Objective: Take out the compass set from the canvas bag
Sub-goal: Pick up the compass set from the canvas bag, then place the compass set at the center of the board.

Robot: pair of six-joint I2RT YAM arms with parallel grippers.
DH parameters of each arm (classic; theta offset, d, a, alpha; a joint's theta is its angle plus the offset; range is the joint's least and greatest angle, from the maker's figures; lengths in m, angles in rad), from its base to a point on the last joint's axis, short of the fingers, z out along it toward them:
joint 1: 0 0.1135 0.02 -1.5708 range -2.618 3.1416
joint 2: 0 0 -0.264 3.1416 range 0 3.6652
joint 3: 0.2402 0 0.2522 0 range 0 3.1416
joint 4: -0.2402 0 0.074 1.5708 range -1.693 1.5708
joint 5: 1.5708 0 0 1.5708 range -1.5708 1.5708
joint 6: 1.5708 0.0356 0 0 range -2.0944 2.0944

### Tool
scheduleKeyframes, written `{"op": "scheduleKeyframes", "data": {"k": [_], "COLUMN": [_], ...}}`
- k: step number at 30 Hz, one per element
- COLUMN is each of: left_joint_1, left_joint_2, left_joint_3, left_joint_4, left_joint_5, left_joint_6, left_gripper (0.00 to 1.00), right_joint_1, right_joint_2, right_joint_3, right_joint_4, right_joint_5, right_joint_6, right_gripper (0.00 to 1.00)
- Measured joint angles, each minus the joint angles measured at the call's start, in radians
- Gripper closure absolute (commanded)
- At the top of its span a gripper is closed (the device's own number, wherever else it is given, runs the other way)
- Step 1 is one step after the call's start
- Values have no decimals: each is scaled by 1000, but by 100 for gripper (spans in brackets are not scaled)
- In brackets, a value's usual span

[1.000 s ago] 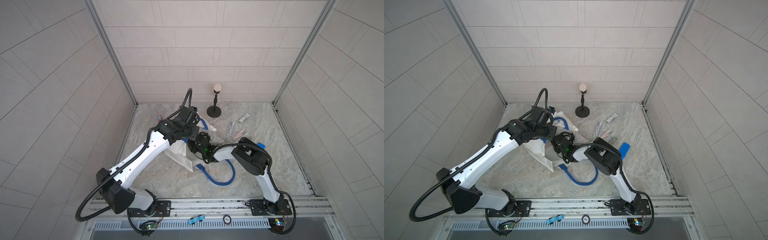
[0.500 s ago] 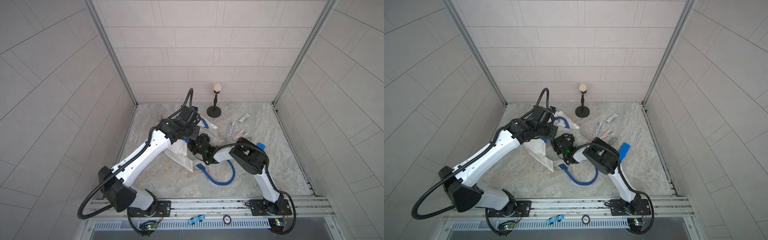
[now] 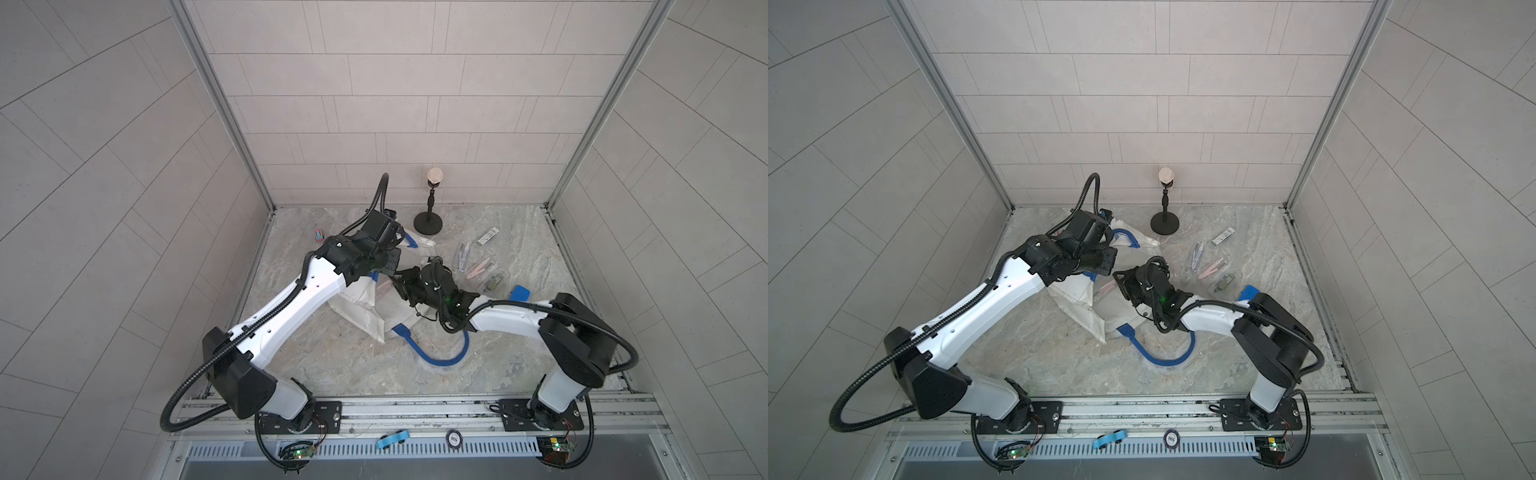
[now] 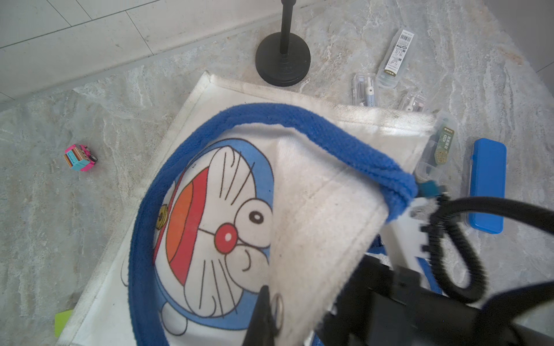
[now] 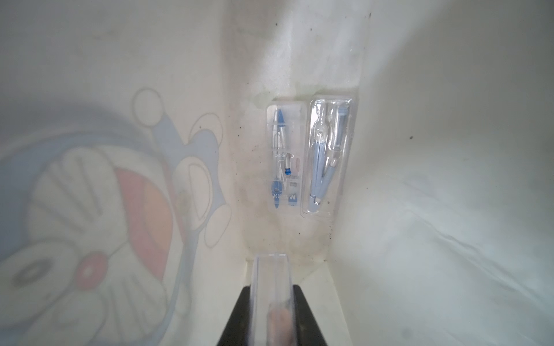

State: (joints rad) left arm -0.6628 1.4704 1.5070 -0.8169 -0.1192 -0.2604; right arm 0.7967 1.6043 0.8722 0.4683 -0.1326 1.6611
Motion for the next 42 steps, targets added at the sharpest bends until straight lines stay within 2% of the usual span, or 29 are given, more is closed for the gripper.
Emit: {"op": "scheduleKeyframes", "data": {"k": [4,8,11,14,18,22,28,34,39,42], "left_joint_1": [11,17,19,21,22,23,24,28,28,28], "left_joint_2": [0,-1,-5,-8,-20,-39,-46,-57,-58,-58], "left_joint_3": [0,-5,-16,-22,-33,-46,-53,-61,-61,-61], "left_joint_4": [11,25,38,42,44,43,45,48,50,50], "left_joint_5": [2,5,6,11,16,29,51,61,69,73], "left_joint_6": [-2,-2,-1,0,5,7,7,7,7,7], "left_gripper": [100,100,100,100,100,100,100,100,100,100], "right_joint_1": [-61,-175,-308,-477,-653,-713,-698,-666,-622,-605], "right_joint_2": [-204,-391,-487,-497,-356,-83,309,598,706,713], "right_joint_3": [-57,-91,-85,-54,76,303,632,934,1058,1061], "right_joint_4": [-211,-391,-509,-593,-712,-784,-840,-966,-1051,-1095], "right_joint_5": [-27,-47,-78,-145,-225,-323,-421,-447,-437,-433], "right_joint_6": [-115,-216,-304,-396,-554,-703,-843,-919,-947,-945], "right_gripper": [87,86,86,86,86,87,87,85,81,67]}}
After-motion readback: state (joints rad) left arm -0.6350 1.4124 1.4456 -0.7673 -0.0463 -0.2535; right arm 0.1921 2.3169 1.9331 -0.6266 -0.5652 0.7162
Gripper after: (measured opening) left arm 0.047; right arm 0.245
